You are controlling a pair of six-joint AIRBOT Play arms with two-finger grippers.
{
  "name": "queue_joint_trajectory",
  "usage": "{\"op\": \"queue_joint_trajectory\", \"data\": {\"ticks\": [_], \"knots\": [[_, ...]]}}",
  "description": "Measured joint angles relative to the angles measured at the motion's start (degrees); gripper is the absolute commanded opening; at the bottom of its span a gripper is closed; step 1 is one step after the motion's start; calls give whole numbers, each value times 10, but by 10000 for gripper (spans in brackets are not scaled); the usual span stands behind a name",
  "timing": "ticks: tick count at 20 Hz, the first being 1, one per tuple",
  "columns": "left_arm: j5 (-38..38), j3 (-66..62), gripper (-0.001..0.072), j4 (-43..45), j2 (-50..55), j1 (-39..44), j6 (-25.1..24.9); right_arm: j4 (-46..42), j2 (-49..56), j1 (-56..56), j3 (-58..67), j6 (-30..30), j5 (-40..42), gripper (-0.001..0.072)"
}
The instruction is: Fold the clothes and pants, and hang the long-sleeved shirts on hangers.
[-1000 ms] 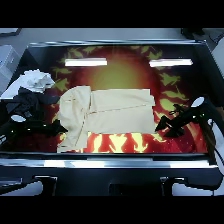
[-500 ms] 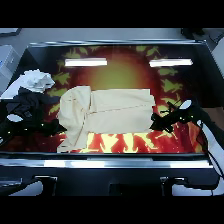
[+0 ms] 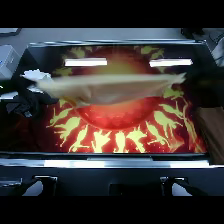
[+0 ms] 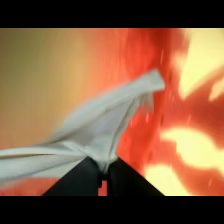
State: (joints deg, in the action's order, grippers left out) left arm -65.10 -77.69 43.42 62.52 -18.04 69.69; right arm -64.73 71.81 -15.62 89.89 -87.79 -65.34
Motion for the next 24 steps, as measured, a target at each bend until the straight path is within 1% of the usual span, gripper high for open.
{"op": "queue_joint_trajectory", "data": {"ticks": [3,5,9,13,15,17,19,21,23,24], "knots": [[23,-191,19,-4,-47,-14,18,-40,-84,-30,133,21,15,39],[32,-268,19,2,-82,-16,42,-68,-142,-40,177,30,10,39],[49,-330,18,8,-150,-16,74,-103,-236,-47,212,37,5,39],[84,-348,18,7,-184,-16,94,-126,-275,-48,224,21,45,39],[86,-351,18,24,-185,-16,107,-131,-273,-48,228,12,57,39],[65,-349,18,51,-172,-16,124,-132,-256,-48,230,2,42,39],[15,-329,18,70,-144,-13,135,-123,-218,-48,227,-8,-15,38],[-21,-279,18,83,-108,3,139,-91,-158,-48,210,-14,-86,38],[-25,-202,18,92,-69,33,137,-72,-88,-36,177,-19,-135,38],[-10,-155,19,96,-46,51,134,-73,-51,-24,155,-21,-151,38]]}}
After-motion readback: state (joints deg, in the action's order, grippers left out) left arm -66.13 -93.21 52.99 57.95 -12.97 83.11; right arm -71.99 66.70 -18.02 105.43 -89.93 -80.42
